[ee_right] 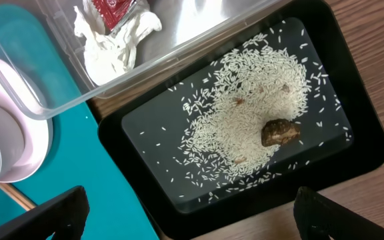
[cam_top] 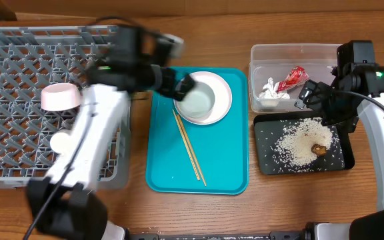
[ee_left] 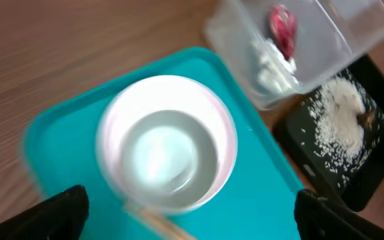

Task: Sort waste into correct bins and load items into the dishwasher
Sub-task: 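Grasp the white bowl on the plate with the left gripper, then place the white bowl into the dish rack with the left gripper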

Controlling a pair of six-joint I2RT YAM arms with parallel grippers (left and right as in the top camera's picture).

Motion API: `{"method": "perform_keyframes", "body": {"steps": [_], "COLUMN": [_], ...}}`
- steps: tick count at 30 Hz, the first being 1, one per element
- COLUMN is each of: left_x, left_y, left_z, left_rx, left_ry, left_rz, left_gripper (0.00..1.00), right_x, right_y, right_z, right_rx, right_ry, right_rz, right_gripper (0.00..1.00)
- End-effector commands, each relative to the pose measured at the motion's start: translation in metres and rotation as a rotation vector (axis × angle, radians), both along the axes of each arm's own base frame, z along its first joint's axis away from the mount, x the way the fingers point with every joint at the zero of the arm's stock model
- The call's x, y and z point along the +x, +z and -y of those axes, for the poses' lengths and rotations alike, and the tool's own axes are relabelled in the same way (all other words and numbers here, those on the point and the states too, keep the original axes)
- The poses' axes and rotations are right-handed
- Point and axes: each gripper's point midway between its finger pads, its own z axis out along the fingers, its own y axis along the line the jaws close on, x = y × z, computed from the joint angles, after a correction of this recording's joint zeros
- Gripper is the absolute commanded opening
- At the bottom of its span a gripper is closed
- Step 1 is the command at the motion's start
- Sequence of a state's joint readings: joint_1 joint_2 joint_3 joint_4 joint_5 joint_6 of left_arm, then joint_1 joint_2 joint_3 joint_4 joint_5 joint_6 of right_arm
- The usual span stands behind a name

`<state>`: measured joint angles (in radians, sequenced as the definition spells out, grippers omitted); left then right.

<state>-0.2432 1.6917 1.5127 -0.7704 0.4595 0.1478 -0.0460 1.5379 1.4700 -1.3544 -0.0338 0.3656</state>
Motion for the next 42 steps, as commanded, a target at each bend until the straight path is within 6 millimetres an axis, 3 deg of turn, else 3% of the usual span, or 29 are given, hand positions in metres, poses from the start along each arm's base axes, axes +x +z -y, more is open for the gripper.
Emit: {"method": "perform_keyframes", "body": {"steps": [1,5,7,9,10,13,15,17,21,26,27,29,30,33,38,40,42], "left_x": [0.005,0.0,-0.009,-0.019,-0.023,-0.03,-0.028,-0.025,-0.012,0.015,0.023,0.028,0.031,0.033,0.04,0.045,0.047], "left_y": [-0.043,-0.111,-0.137,-0.156,-0.163,-0.173,-0.175,-0.171,-0.143,-0.065,-0.035,-0.008,0.013,0.043,0.069,0.07,0.069], "left_z": [0.043,0.079,0.088,0.094,0.095,0.095,0.089,0.086,0.086,0.069,0.054,0.039,0.021,-0.013,-0.084,-0.118,-0.138], "left_rx": [0.081,0.208,0.237,0.261,0.271,0.288,0.314,0.326,0.316,0.215,0.159,0.082,-0.01,-0.199,-0.448,-0.518,-0.568], "left_ry": [-0.055,-0.111,-0.141,-0.165,-0.173,-0.182,-0.164,-0.142,-0.114,0.012,0.051,0.067,0.075,0.044,0.028,0.066,0.078], "left_rz": [-0.027,-0.081,-0.132,-0.178,-0.195,-0.226,-0.226,-0.213,-0.152,-0.061,-0.031,-0.015,-0.014,-0.022,0.001,0.006,0.01], "left_gripper": [1.0,0.96,0.84,0.61,0.52,0.38,0.09,0.04,0.04,0.04,0.04,0.04,0.04,0.04,0.04,0.04,0.04], "right_x": [0.002,0.001,0.001,0.001,0.001,0.0,0.0,0.0,-0.002,-0.002,-0.002,-0.002,-0.002,-0.002,-0.002,-0.002,-0.002], "right_y": [0.017,0.016,0.016,0.016,0.016,0.016,0.016,0.016,0.015,0.015,0.015,0.015,0.016,0.016,0.016,0.015,0.015], "right_z": [0.004,0.004,0.004,0.004,0.004,0.004,0.004,0.004,0.004,0.004,0.004,0.004,0.004,0.004,0.004,0.004,0.004], "right_rx": [-0.02,-0.02,-0.02,-0.02,-0.02,-0.02,-0.02,-0.02,-0.02,-0.02,-0.02,-0.02,-0.02,-0.02,-0.02,-0.02,-0.02], "right_ry": [-0.004,-0.004,-0.004,-0.004,-0.004,-0.004,-0.004,-0.004,-0.004,-0.004,-0.004,-0.003,-0.003,-0.003,-0.003,-0.003,-0.003], "right_rz": [0.057,0.053,0.051,0.05,0.05,0.049,0.049,0.046,0.039,0.039,0.039,0.039,0.04,0.041,0.04,0.039,0.038], "right_gripper": [1.0,1.0,1.0,1.0,1.0,1.0,1.0,1.0,1.0,1.0,1.0,1.0,1.0,1.0,1.0,1.0,1.0]}}
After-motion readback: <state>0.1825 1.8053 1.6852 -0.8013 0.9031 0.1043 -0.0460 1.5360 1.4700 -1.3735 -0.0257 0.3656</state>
